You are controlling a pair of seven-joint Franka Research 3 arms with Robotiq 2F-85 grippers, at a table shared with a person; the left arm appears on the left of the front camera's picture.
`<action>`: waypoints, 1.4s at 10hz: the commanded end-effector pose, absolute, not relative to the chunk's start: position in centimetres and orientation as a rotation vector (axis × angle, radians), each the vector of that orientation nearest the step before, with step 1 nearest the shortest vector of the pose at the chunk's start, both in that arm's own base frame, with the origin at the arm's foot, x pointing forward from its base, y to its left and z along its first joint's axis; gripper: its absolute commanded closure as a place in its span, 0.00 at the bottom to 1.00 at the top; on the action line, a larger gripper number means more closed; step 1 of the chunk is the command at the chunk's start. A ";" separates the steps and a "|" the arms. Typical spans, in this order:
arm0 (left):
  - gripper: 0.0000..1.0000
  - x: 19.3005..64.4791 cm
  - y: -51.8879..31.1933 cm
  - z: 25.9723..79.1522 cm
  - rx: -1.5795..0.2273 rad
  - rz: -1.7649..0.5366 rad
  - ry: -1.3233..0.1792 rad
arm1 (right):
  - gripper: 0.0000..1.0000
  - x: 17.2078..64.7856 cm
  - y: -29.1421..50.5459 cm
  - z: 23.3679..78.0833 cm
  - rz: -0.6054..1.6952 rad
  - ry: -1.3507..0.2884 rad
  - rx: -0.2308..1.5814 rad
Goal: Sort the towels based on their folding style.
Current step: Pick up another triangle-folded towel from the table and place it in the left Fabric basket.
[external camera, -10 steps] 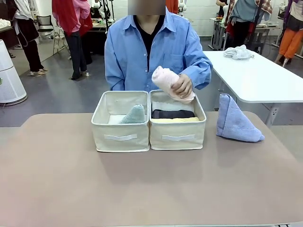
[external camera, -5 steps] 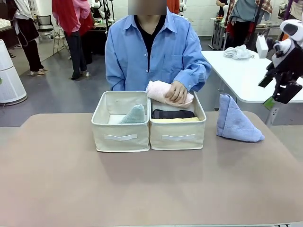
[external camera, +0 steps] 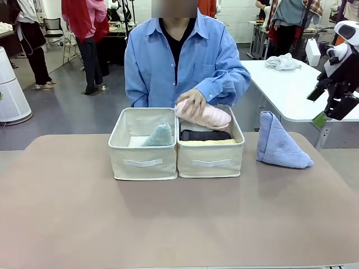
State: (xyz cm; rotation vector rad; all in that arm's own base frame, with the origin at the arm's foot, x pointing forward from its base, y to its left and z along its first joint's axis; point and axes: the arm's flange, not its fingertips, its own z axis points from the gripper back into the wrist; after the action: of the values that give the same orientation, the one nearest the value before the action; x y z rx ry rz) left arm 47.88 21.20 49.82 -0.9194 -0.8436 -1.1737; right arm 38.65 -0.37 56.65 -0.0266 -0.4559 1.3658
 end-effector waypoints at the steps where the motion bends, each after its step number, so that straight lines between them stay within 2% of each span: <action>1: 0.00 47.8 21.2 49.9 -0.908 -1.170 -0.845 | 0.00 38.6 -0.3 56.6 1.367 -0.455 -0.026; 3: 0.00 47.8 21.2 49.9 -0.908 -1.170 -0.845 | 0.00 45.8 0.4 56.7 1.273 -0.410 0.121; 7: 0.00 47.8 21.2 49.9 -0.908 -1.170 -0.845 | 0.00 52.3 1.5 54.1 1.338 -0.364 0.068; 14: 0.00 47.8 21.2 49.9 -0.908 -1.170 -0.845 | 0.00 56.8 1.9 48.7 1.329 -0.299 0.052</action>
State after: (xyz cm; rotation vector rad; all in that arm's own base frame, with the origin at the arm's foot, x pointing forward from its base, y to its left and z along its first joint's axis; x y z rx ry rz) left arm 47.87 21.22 49.82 -0.9190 -0.8437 -1.1732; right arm 55.63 1.72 48.79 0.0689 -0.2979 1.3389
